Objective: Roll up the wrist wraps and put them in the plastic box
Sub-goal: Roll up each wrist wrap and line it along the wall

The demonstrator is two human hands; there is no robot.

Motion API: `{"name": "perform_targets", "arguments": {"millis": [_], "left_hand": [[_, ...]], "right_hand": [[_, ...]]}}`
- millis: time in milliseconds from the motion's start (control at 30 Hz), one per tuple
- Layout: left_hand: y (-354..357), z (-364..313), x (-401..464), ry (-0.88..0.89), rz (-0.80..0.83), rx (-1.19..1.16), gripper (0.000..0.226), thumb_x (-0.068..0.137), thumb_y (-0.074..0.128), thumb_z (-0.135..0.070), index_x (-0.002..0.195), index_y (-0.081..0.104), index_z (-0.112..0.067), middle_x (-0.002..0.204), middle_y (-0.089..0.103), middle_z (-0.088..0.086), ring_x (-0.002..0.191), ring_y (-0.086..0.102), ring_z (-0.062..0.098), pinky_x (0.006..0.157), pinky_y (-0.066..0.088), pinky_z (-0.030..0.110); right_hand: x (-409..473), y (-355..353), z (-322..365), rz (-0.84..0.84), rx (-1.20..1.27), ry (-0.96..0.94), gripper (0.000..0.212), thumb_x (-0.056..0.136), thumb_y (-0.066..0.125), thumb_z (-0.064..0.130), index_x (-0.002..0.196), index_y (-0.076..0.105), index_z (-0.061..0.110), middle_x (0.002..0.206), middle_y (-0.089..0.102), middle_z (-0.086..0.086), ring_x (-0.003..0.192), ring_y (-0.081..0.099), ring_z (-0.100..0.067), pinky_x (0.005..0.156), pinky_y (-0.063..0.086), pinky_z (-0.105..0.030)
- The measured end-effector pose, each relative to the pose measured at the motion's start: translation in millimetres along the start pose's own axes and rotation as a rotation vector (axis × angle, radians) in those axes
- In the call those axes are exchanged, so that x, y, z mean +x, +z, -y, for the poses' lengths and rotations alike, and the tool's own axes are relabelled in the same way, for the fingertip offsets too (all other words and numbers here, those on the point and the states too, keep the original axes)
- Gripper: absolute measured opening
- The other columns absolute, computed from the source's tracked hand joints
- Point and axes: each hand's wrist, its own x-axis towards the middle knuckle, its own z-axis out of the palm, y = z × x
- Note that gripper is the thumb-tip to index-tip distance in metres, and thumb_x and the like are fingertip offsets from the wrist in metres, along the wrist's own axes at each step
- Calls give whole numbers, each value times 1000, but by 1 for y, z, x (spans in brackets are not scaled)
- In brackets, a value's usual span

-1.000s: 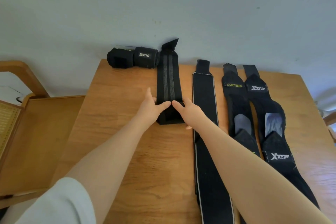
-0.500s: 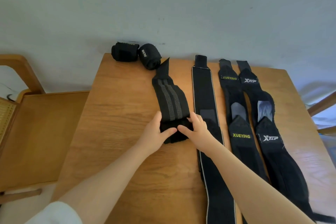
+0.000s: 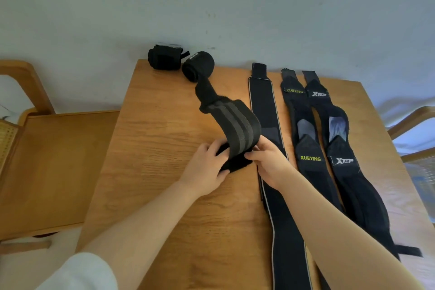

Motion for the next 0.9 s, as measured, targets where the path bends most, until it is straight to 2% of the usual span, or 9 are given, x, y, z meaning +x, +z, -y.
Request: {"name": "perform_targets", "arguments": {"millis": [133,233,333,367,467,533,600,733,900], "left_hand": [[-6,6,-6,16,32,116,53,93,55,-28,143,37,-22,151,25,1,118,40,29,90,48,33],[-10,15,-16,54,40,161,59,92,55,-25,146,30,-29,151,25,1,118,40,30,83,52,34],[-16,31,-25,37,62,173,66,94,53,-27,149,18,-37,151,20,-4,116,40,27,83,52,31],[-19,37,-27,35,54,167,67,94,54,-26,149,18,-38,151,21,-4,115,41,27,84,52,31],[-24,53,-32,40,44,130,69,92,59,-21,148,22,-36,150,26,-1,115,43,30,89,49,36],[-26,60,-34,75,56,158,69,92,59,-21,148,22,-37,150,25,-1,114,43,29,86,49,34],[-27,64,-34,141,47,196,73,88,63,-17,147,26,-38,148,30,1,107,47,28,76,51,31],[-20,66,-41,205,7,241,83,72,76,-4,141,40,-34,141,43,7,95,52,30,57,48,26],[-14,65,-44,265,-74,286,88,63,82,-1,136,45,-34,138,50,10,86,56,35,51,47,28]], "right_hand": [[-15,-5,21,142,31,-113,35,75,49,0,109,59,-1,105,63,-13,106,57,-23,92,45,-30],[-29,-10,15,215,43,-84,43,78,50,5,119,52,-7,114,57,-24,118,51,-34,102,41,-40],[-48,-12,11,154,-168,-86,22,85,64,26,107,66,27,96,68,13,116,58,-11,102,43,-46],[-56,-12,12,275,-228,-108,17,88,62,33,104,67,34,96,67,20,114,57,-4,106,36,-55],[-72,-19,-9,541,32,4,34,88,53,24,109,69,2,119,64,-19,132,44,-29,118,15,-53],[-81,-13,-15,427,-44,265,50,89,56,29,108,61,-17,119,58,-33,129,46,-35,116,25,-47],[-85,-4,-24,256,-276,357,34,95,52,22,98,64,-10,105,66,-26,111,61,-33,104,43,-38],[-77,39,-13,-216,-559,168,18,96,52,27,107,61,16,91,65,2,78,63,-11,72,50,-25],[-64,84,-16,-393,-502,172,31,95,53,36,116,57,14,96,60,3,84,57,-11,75,50,-30]]}}
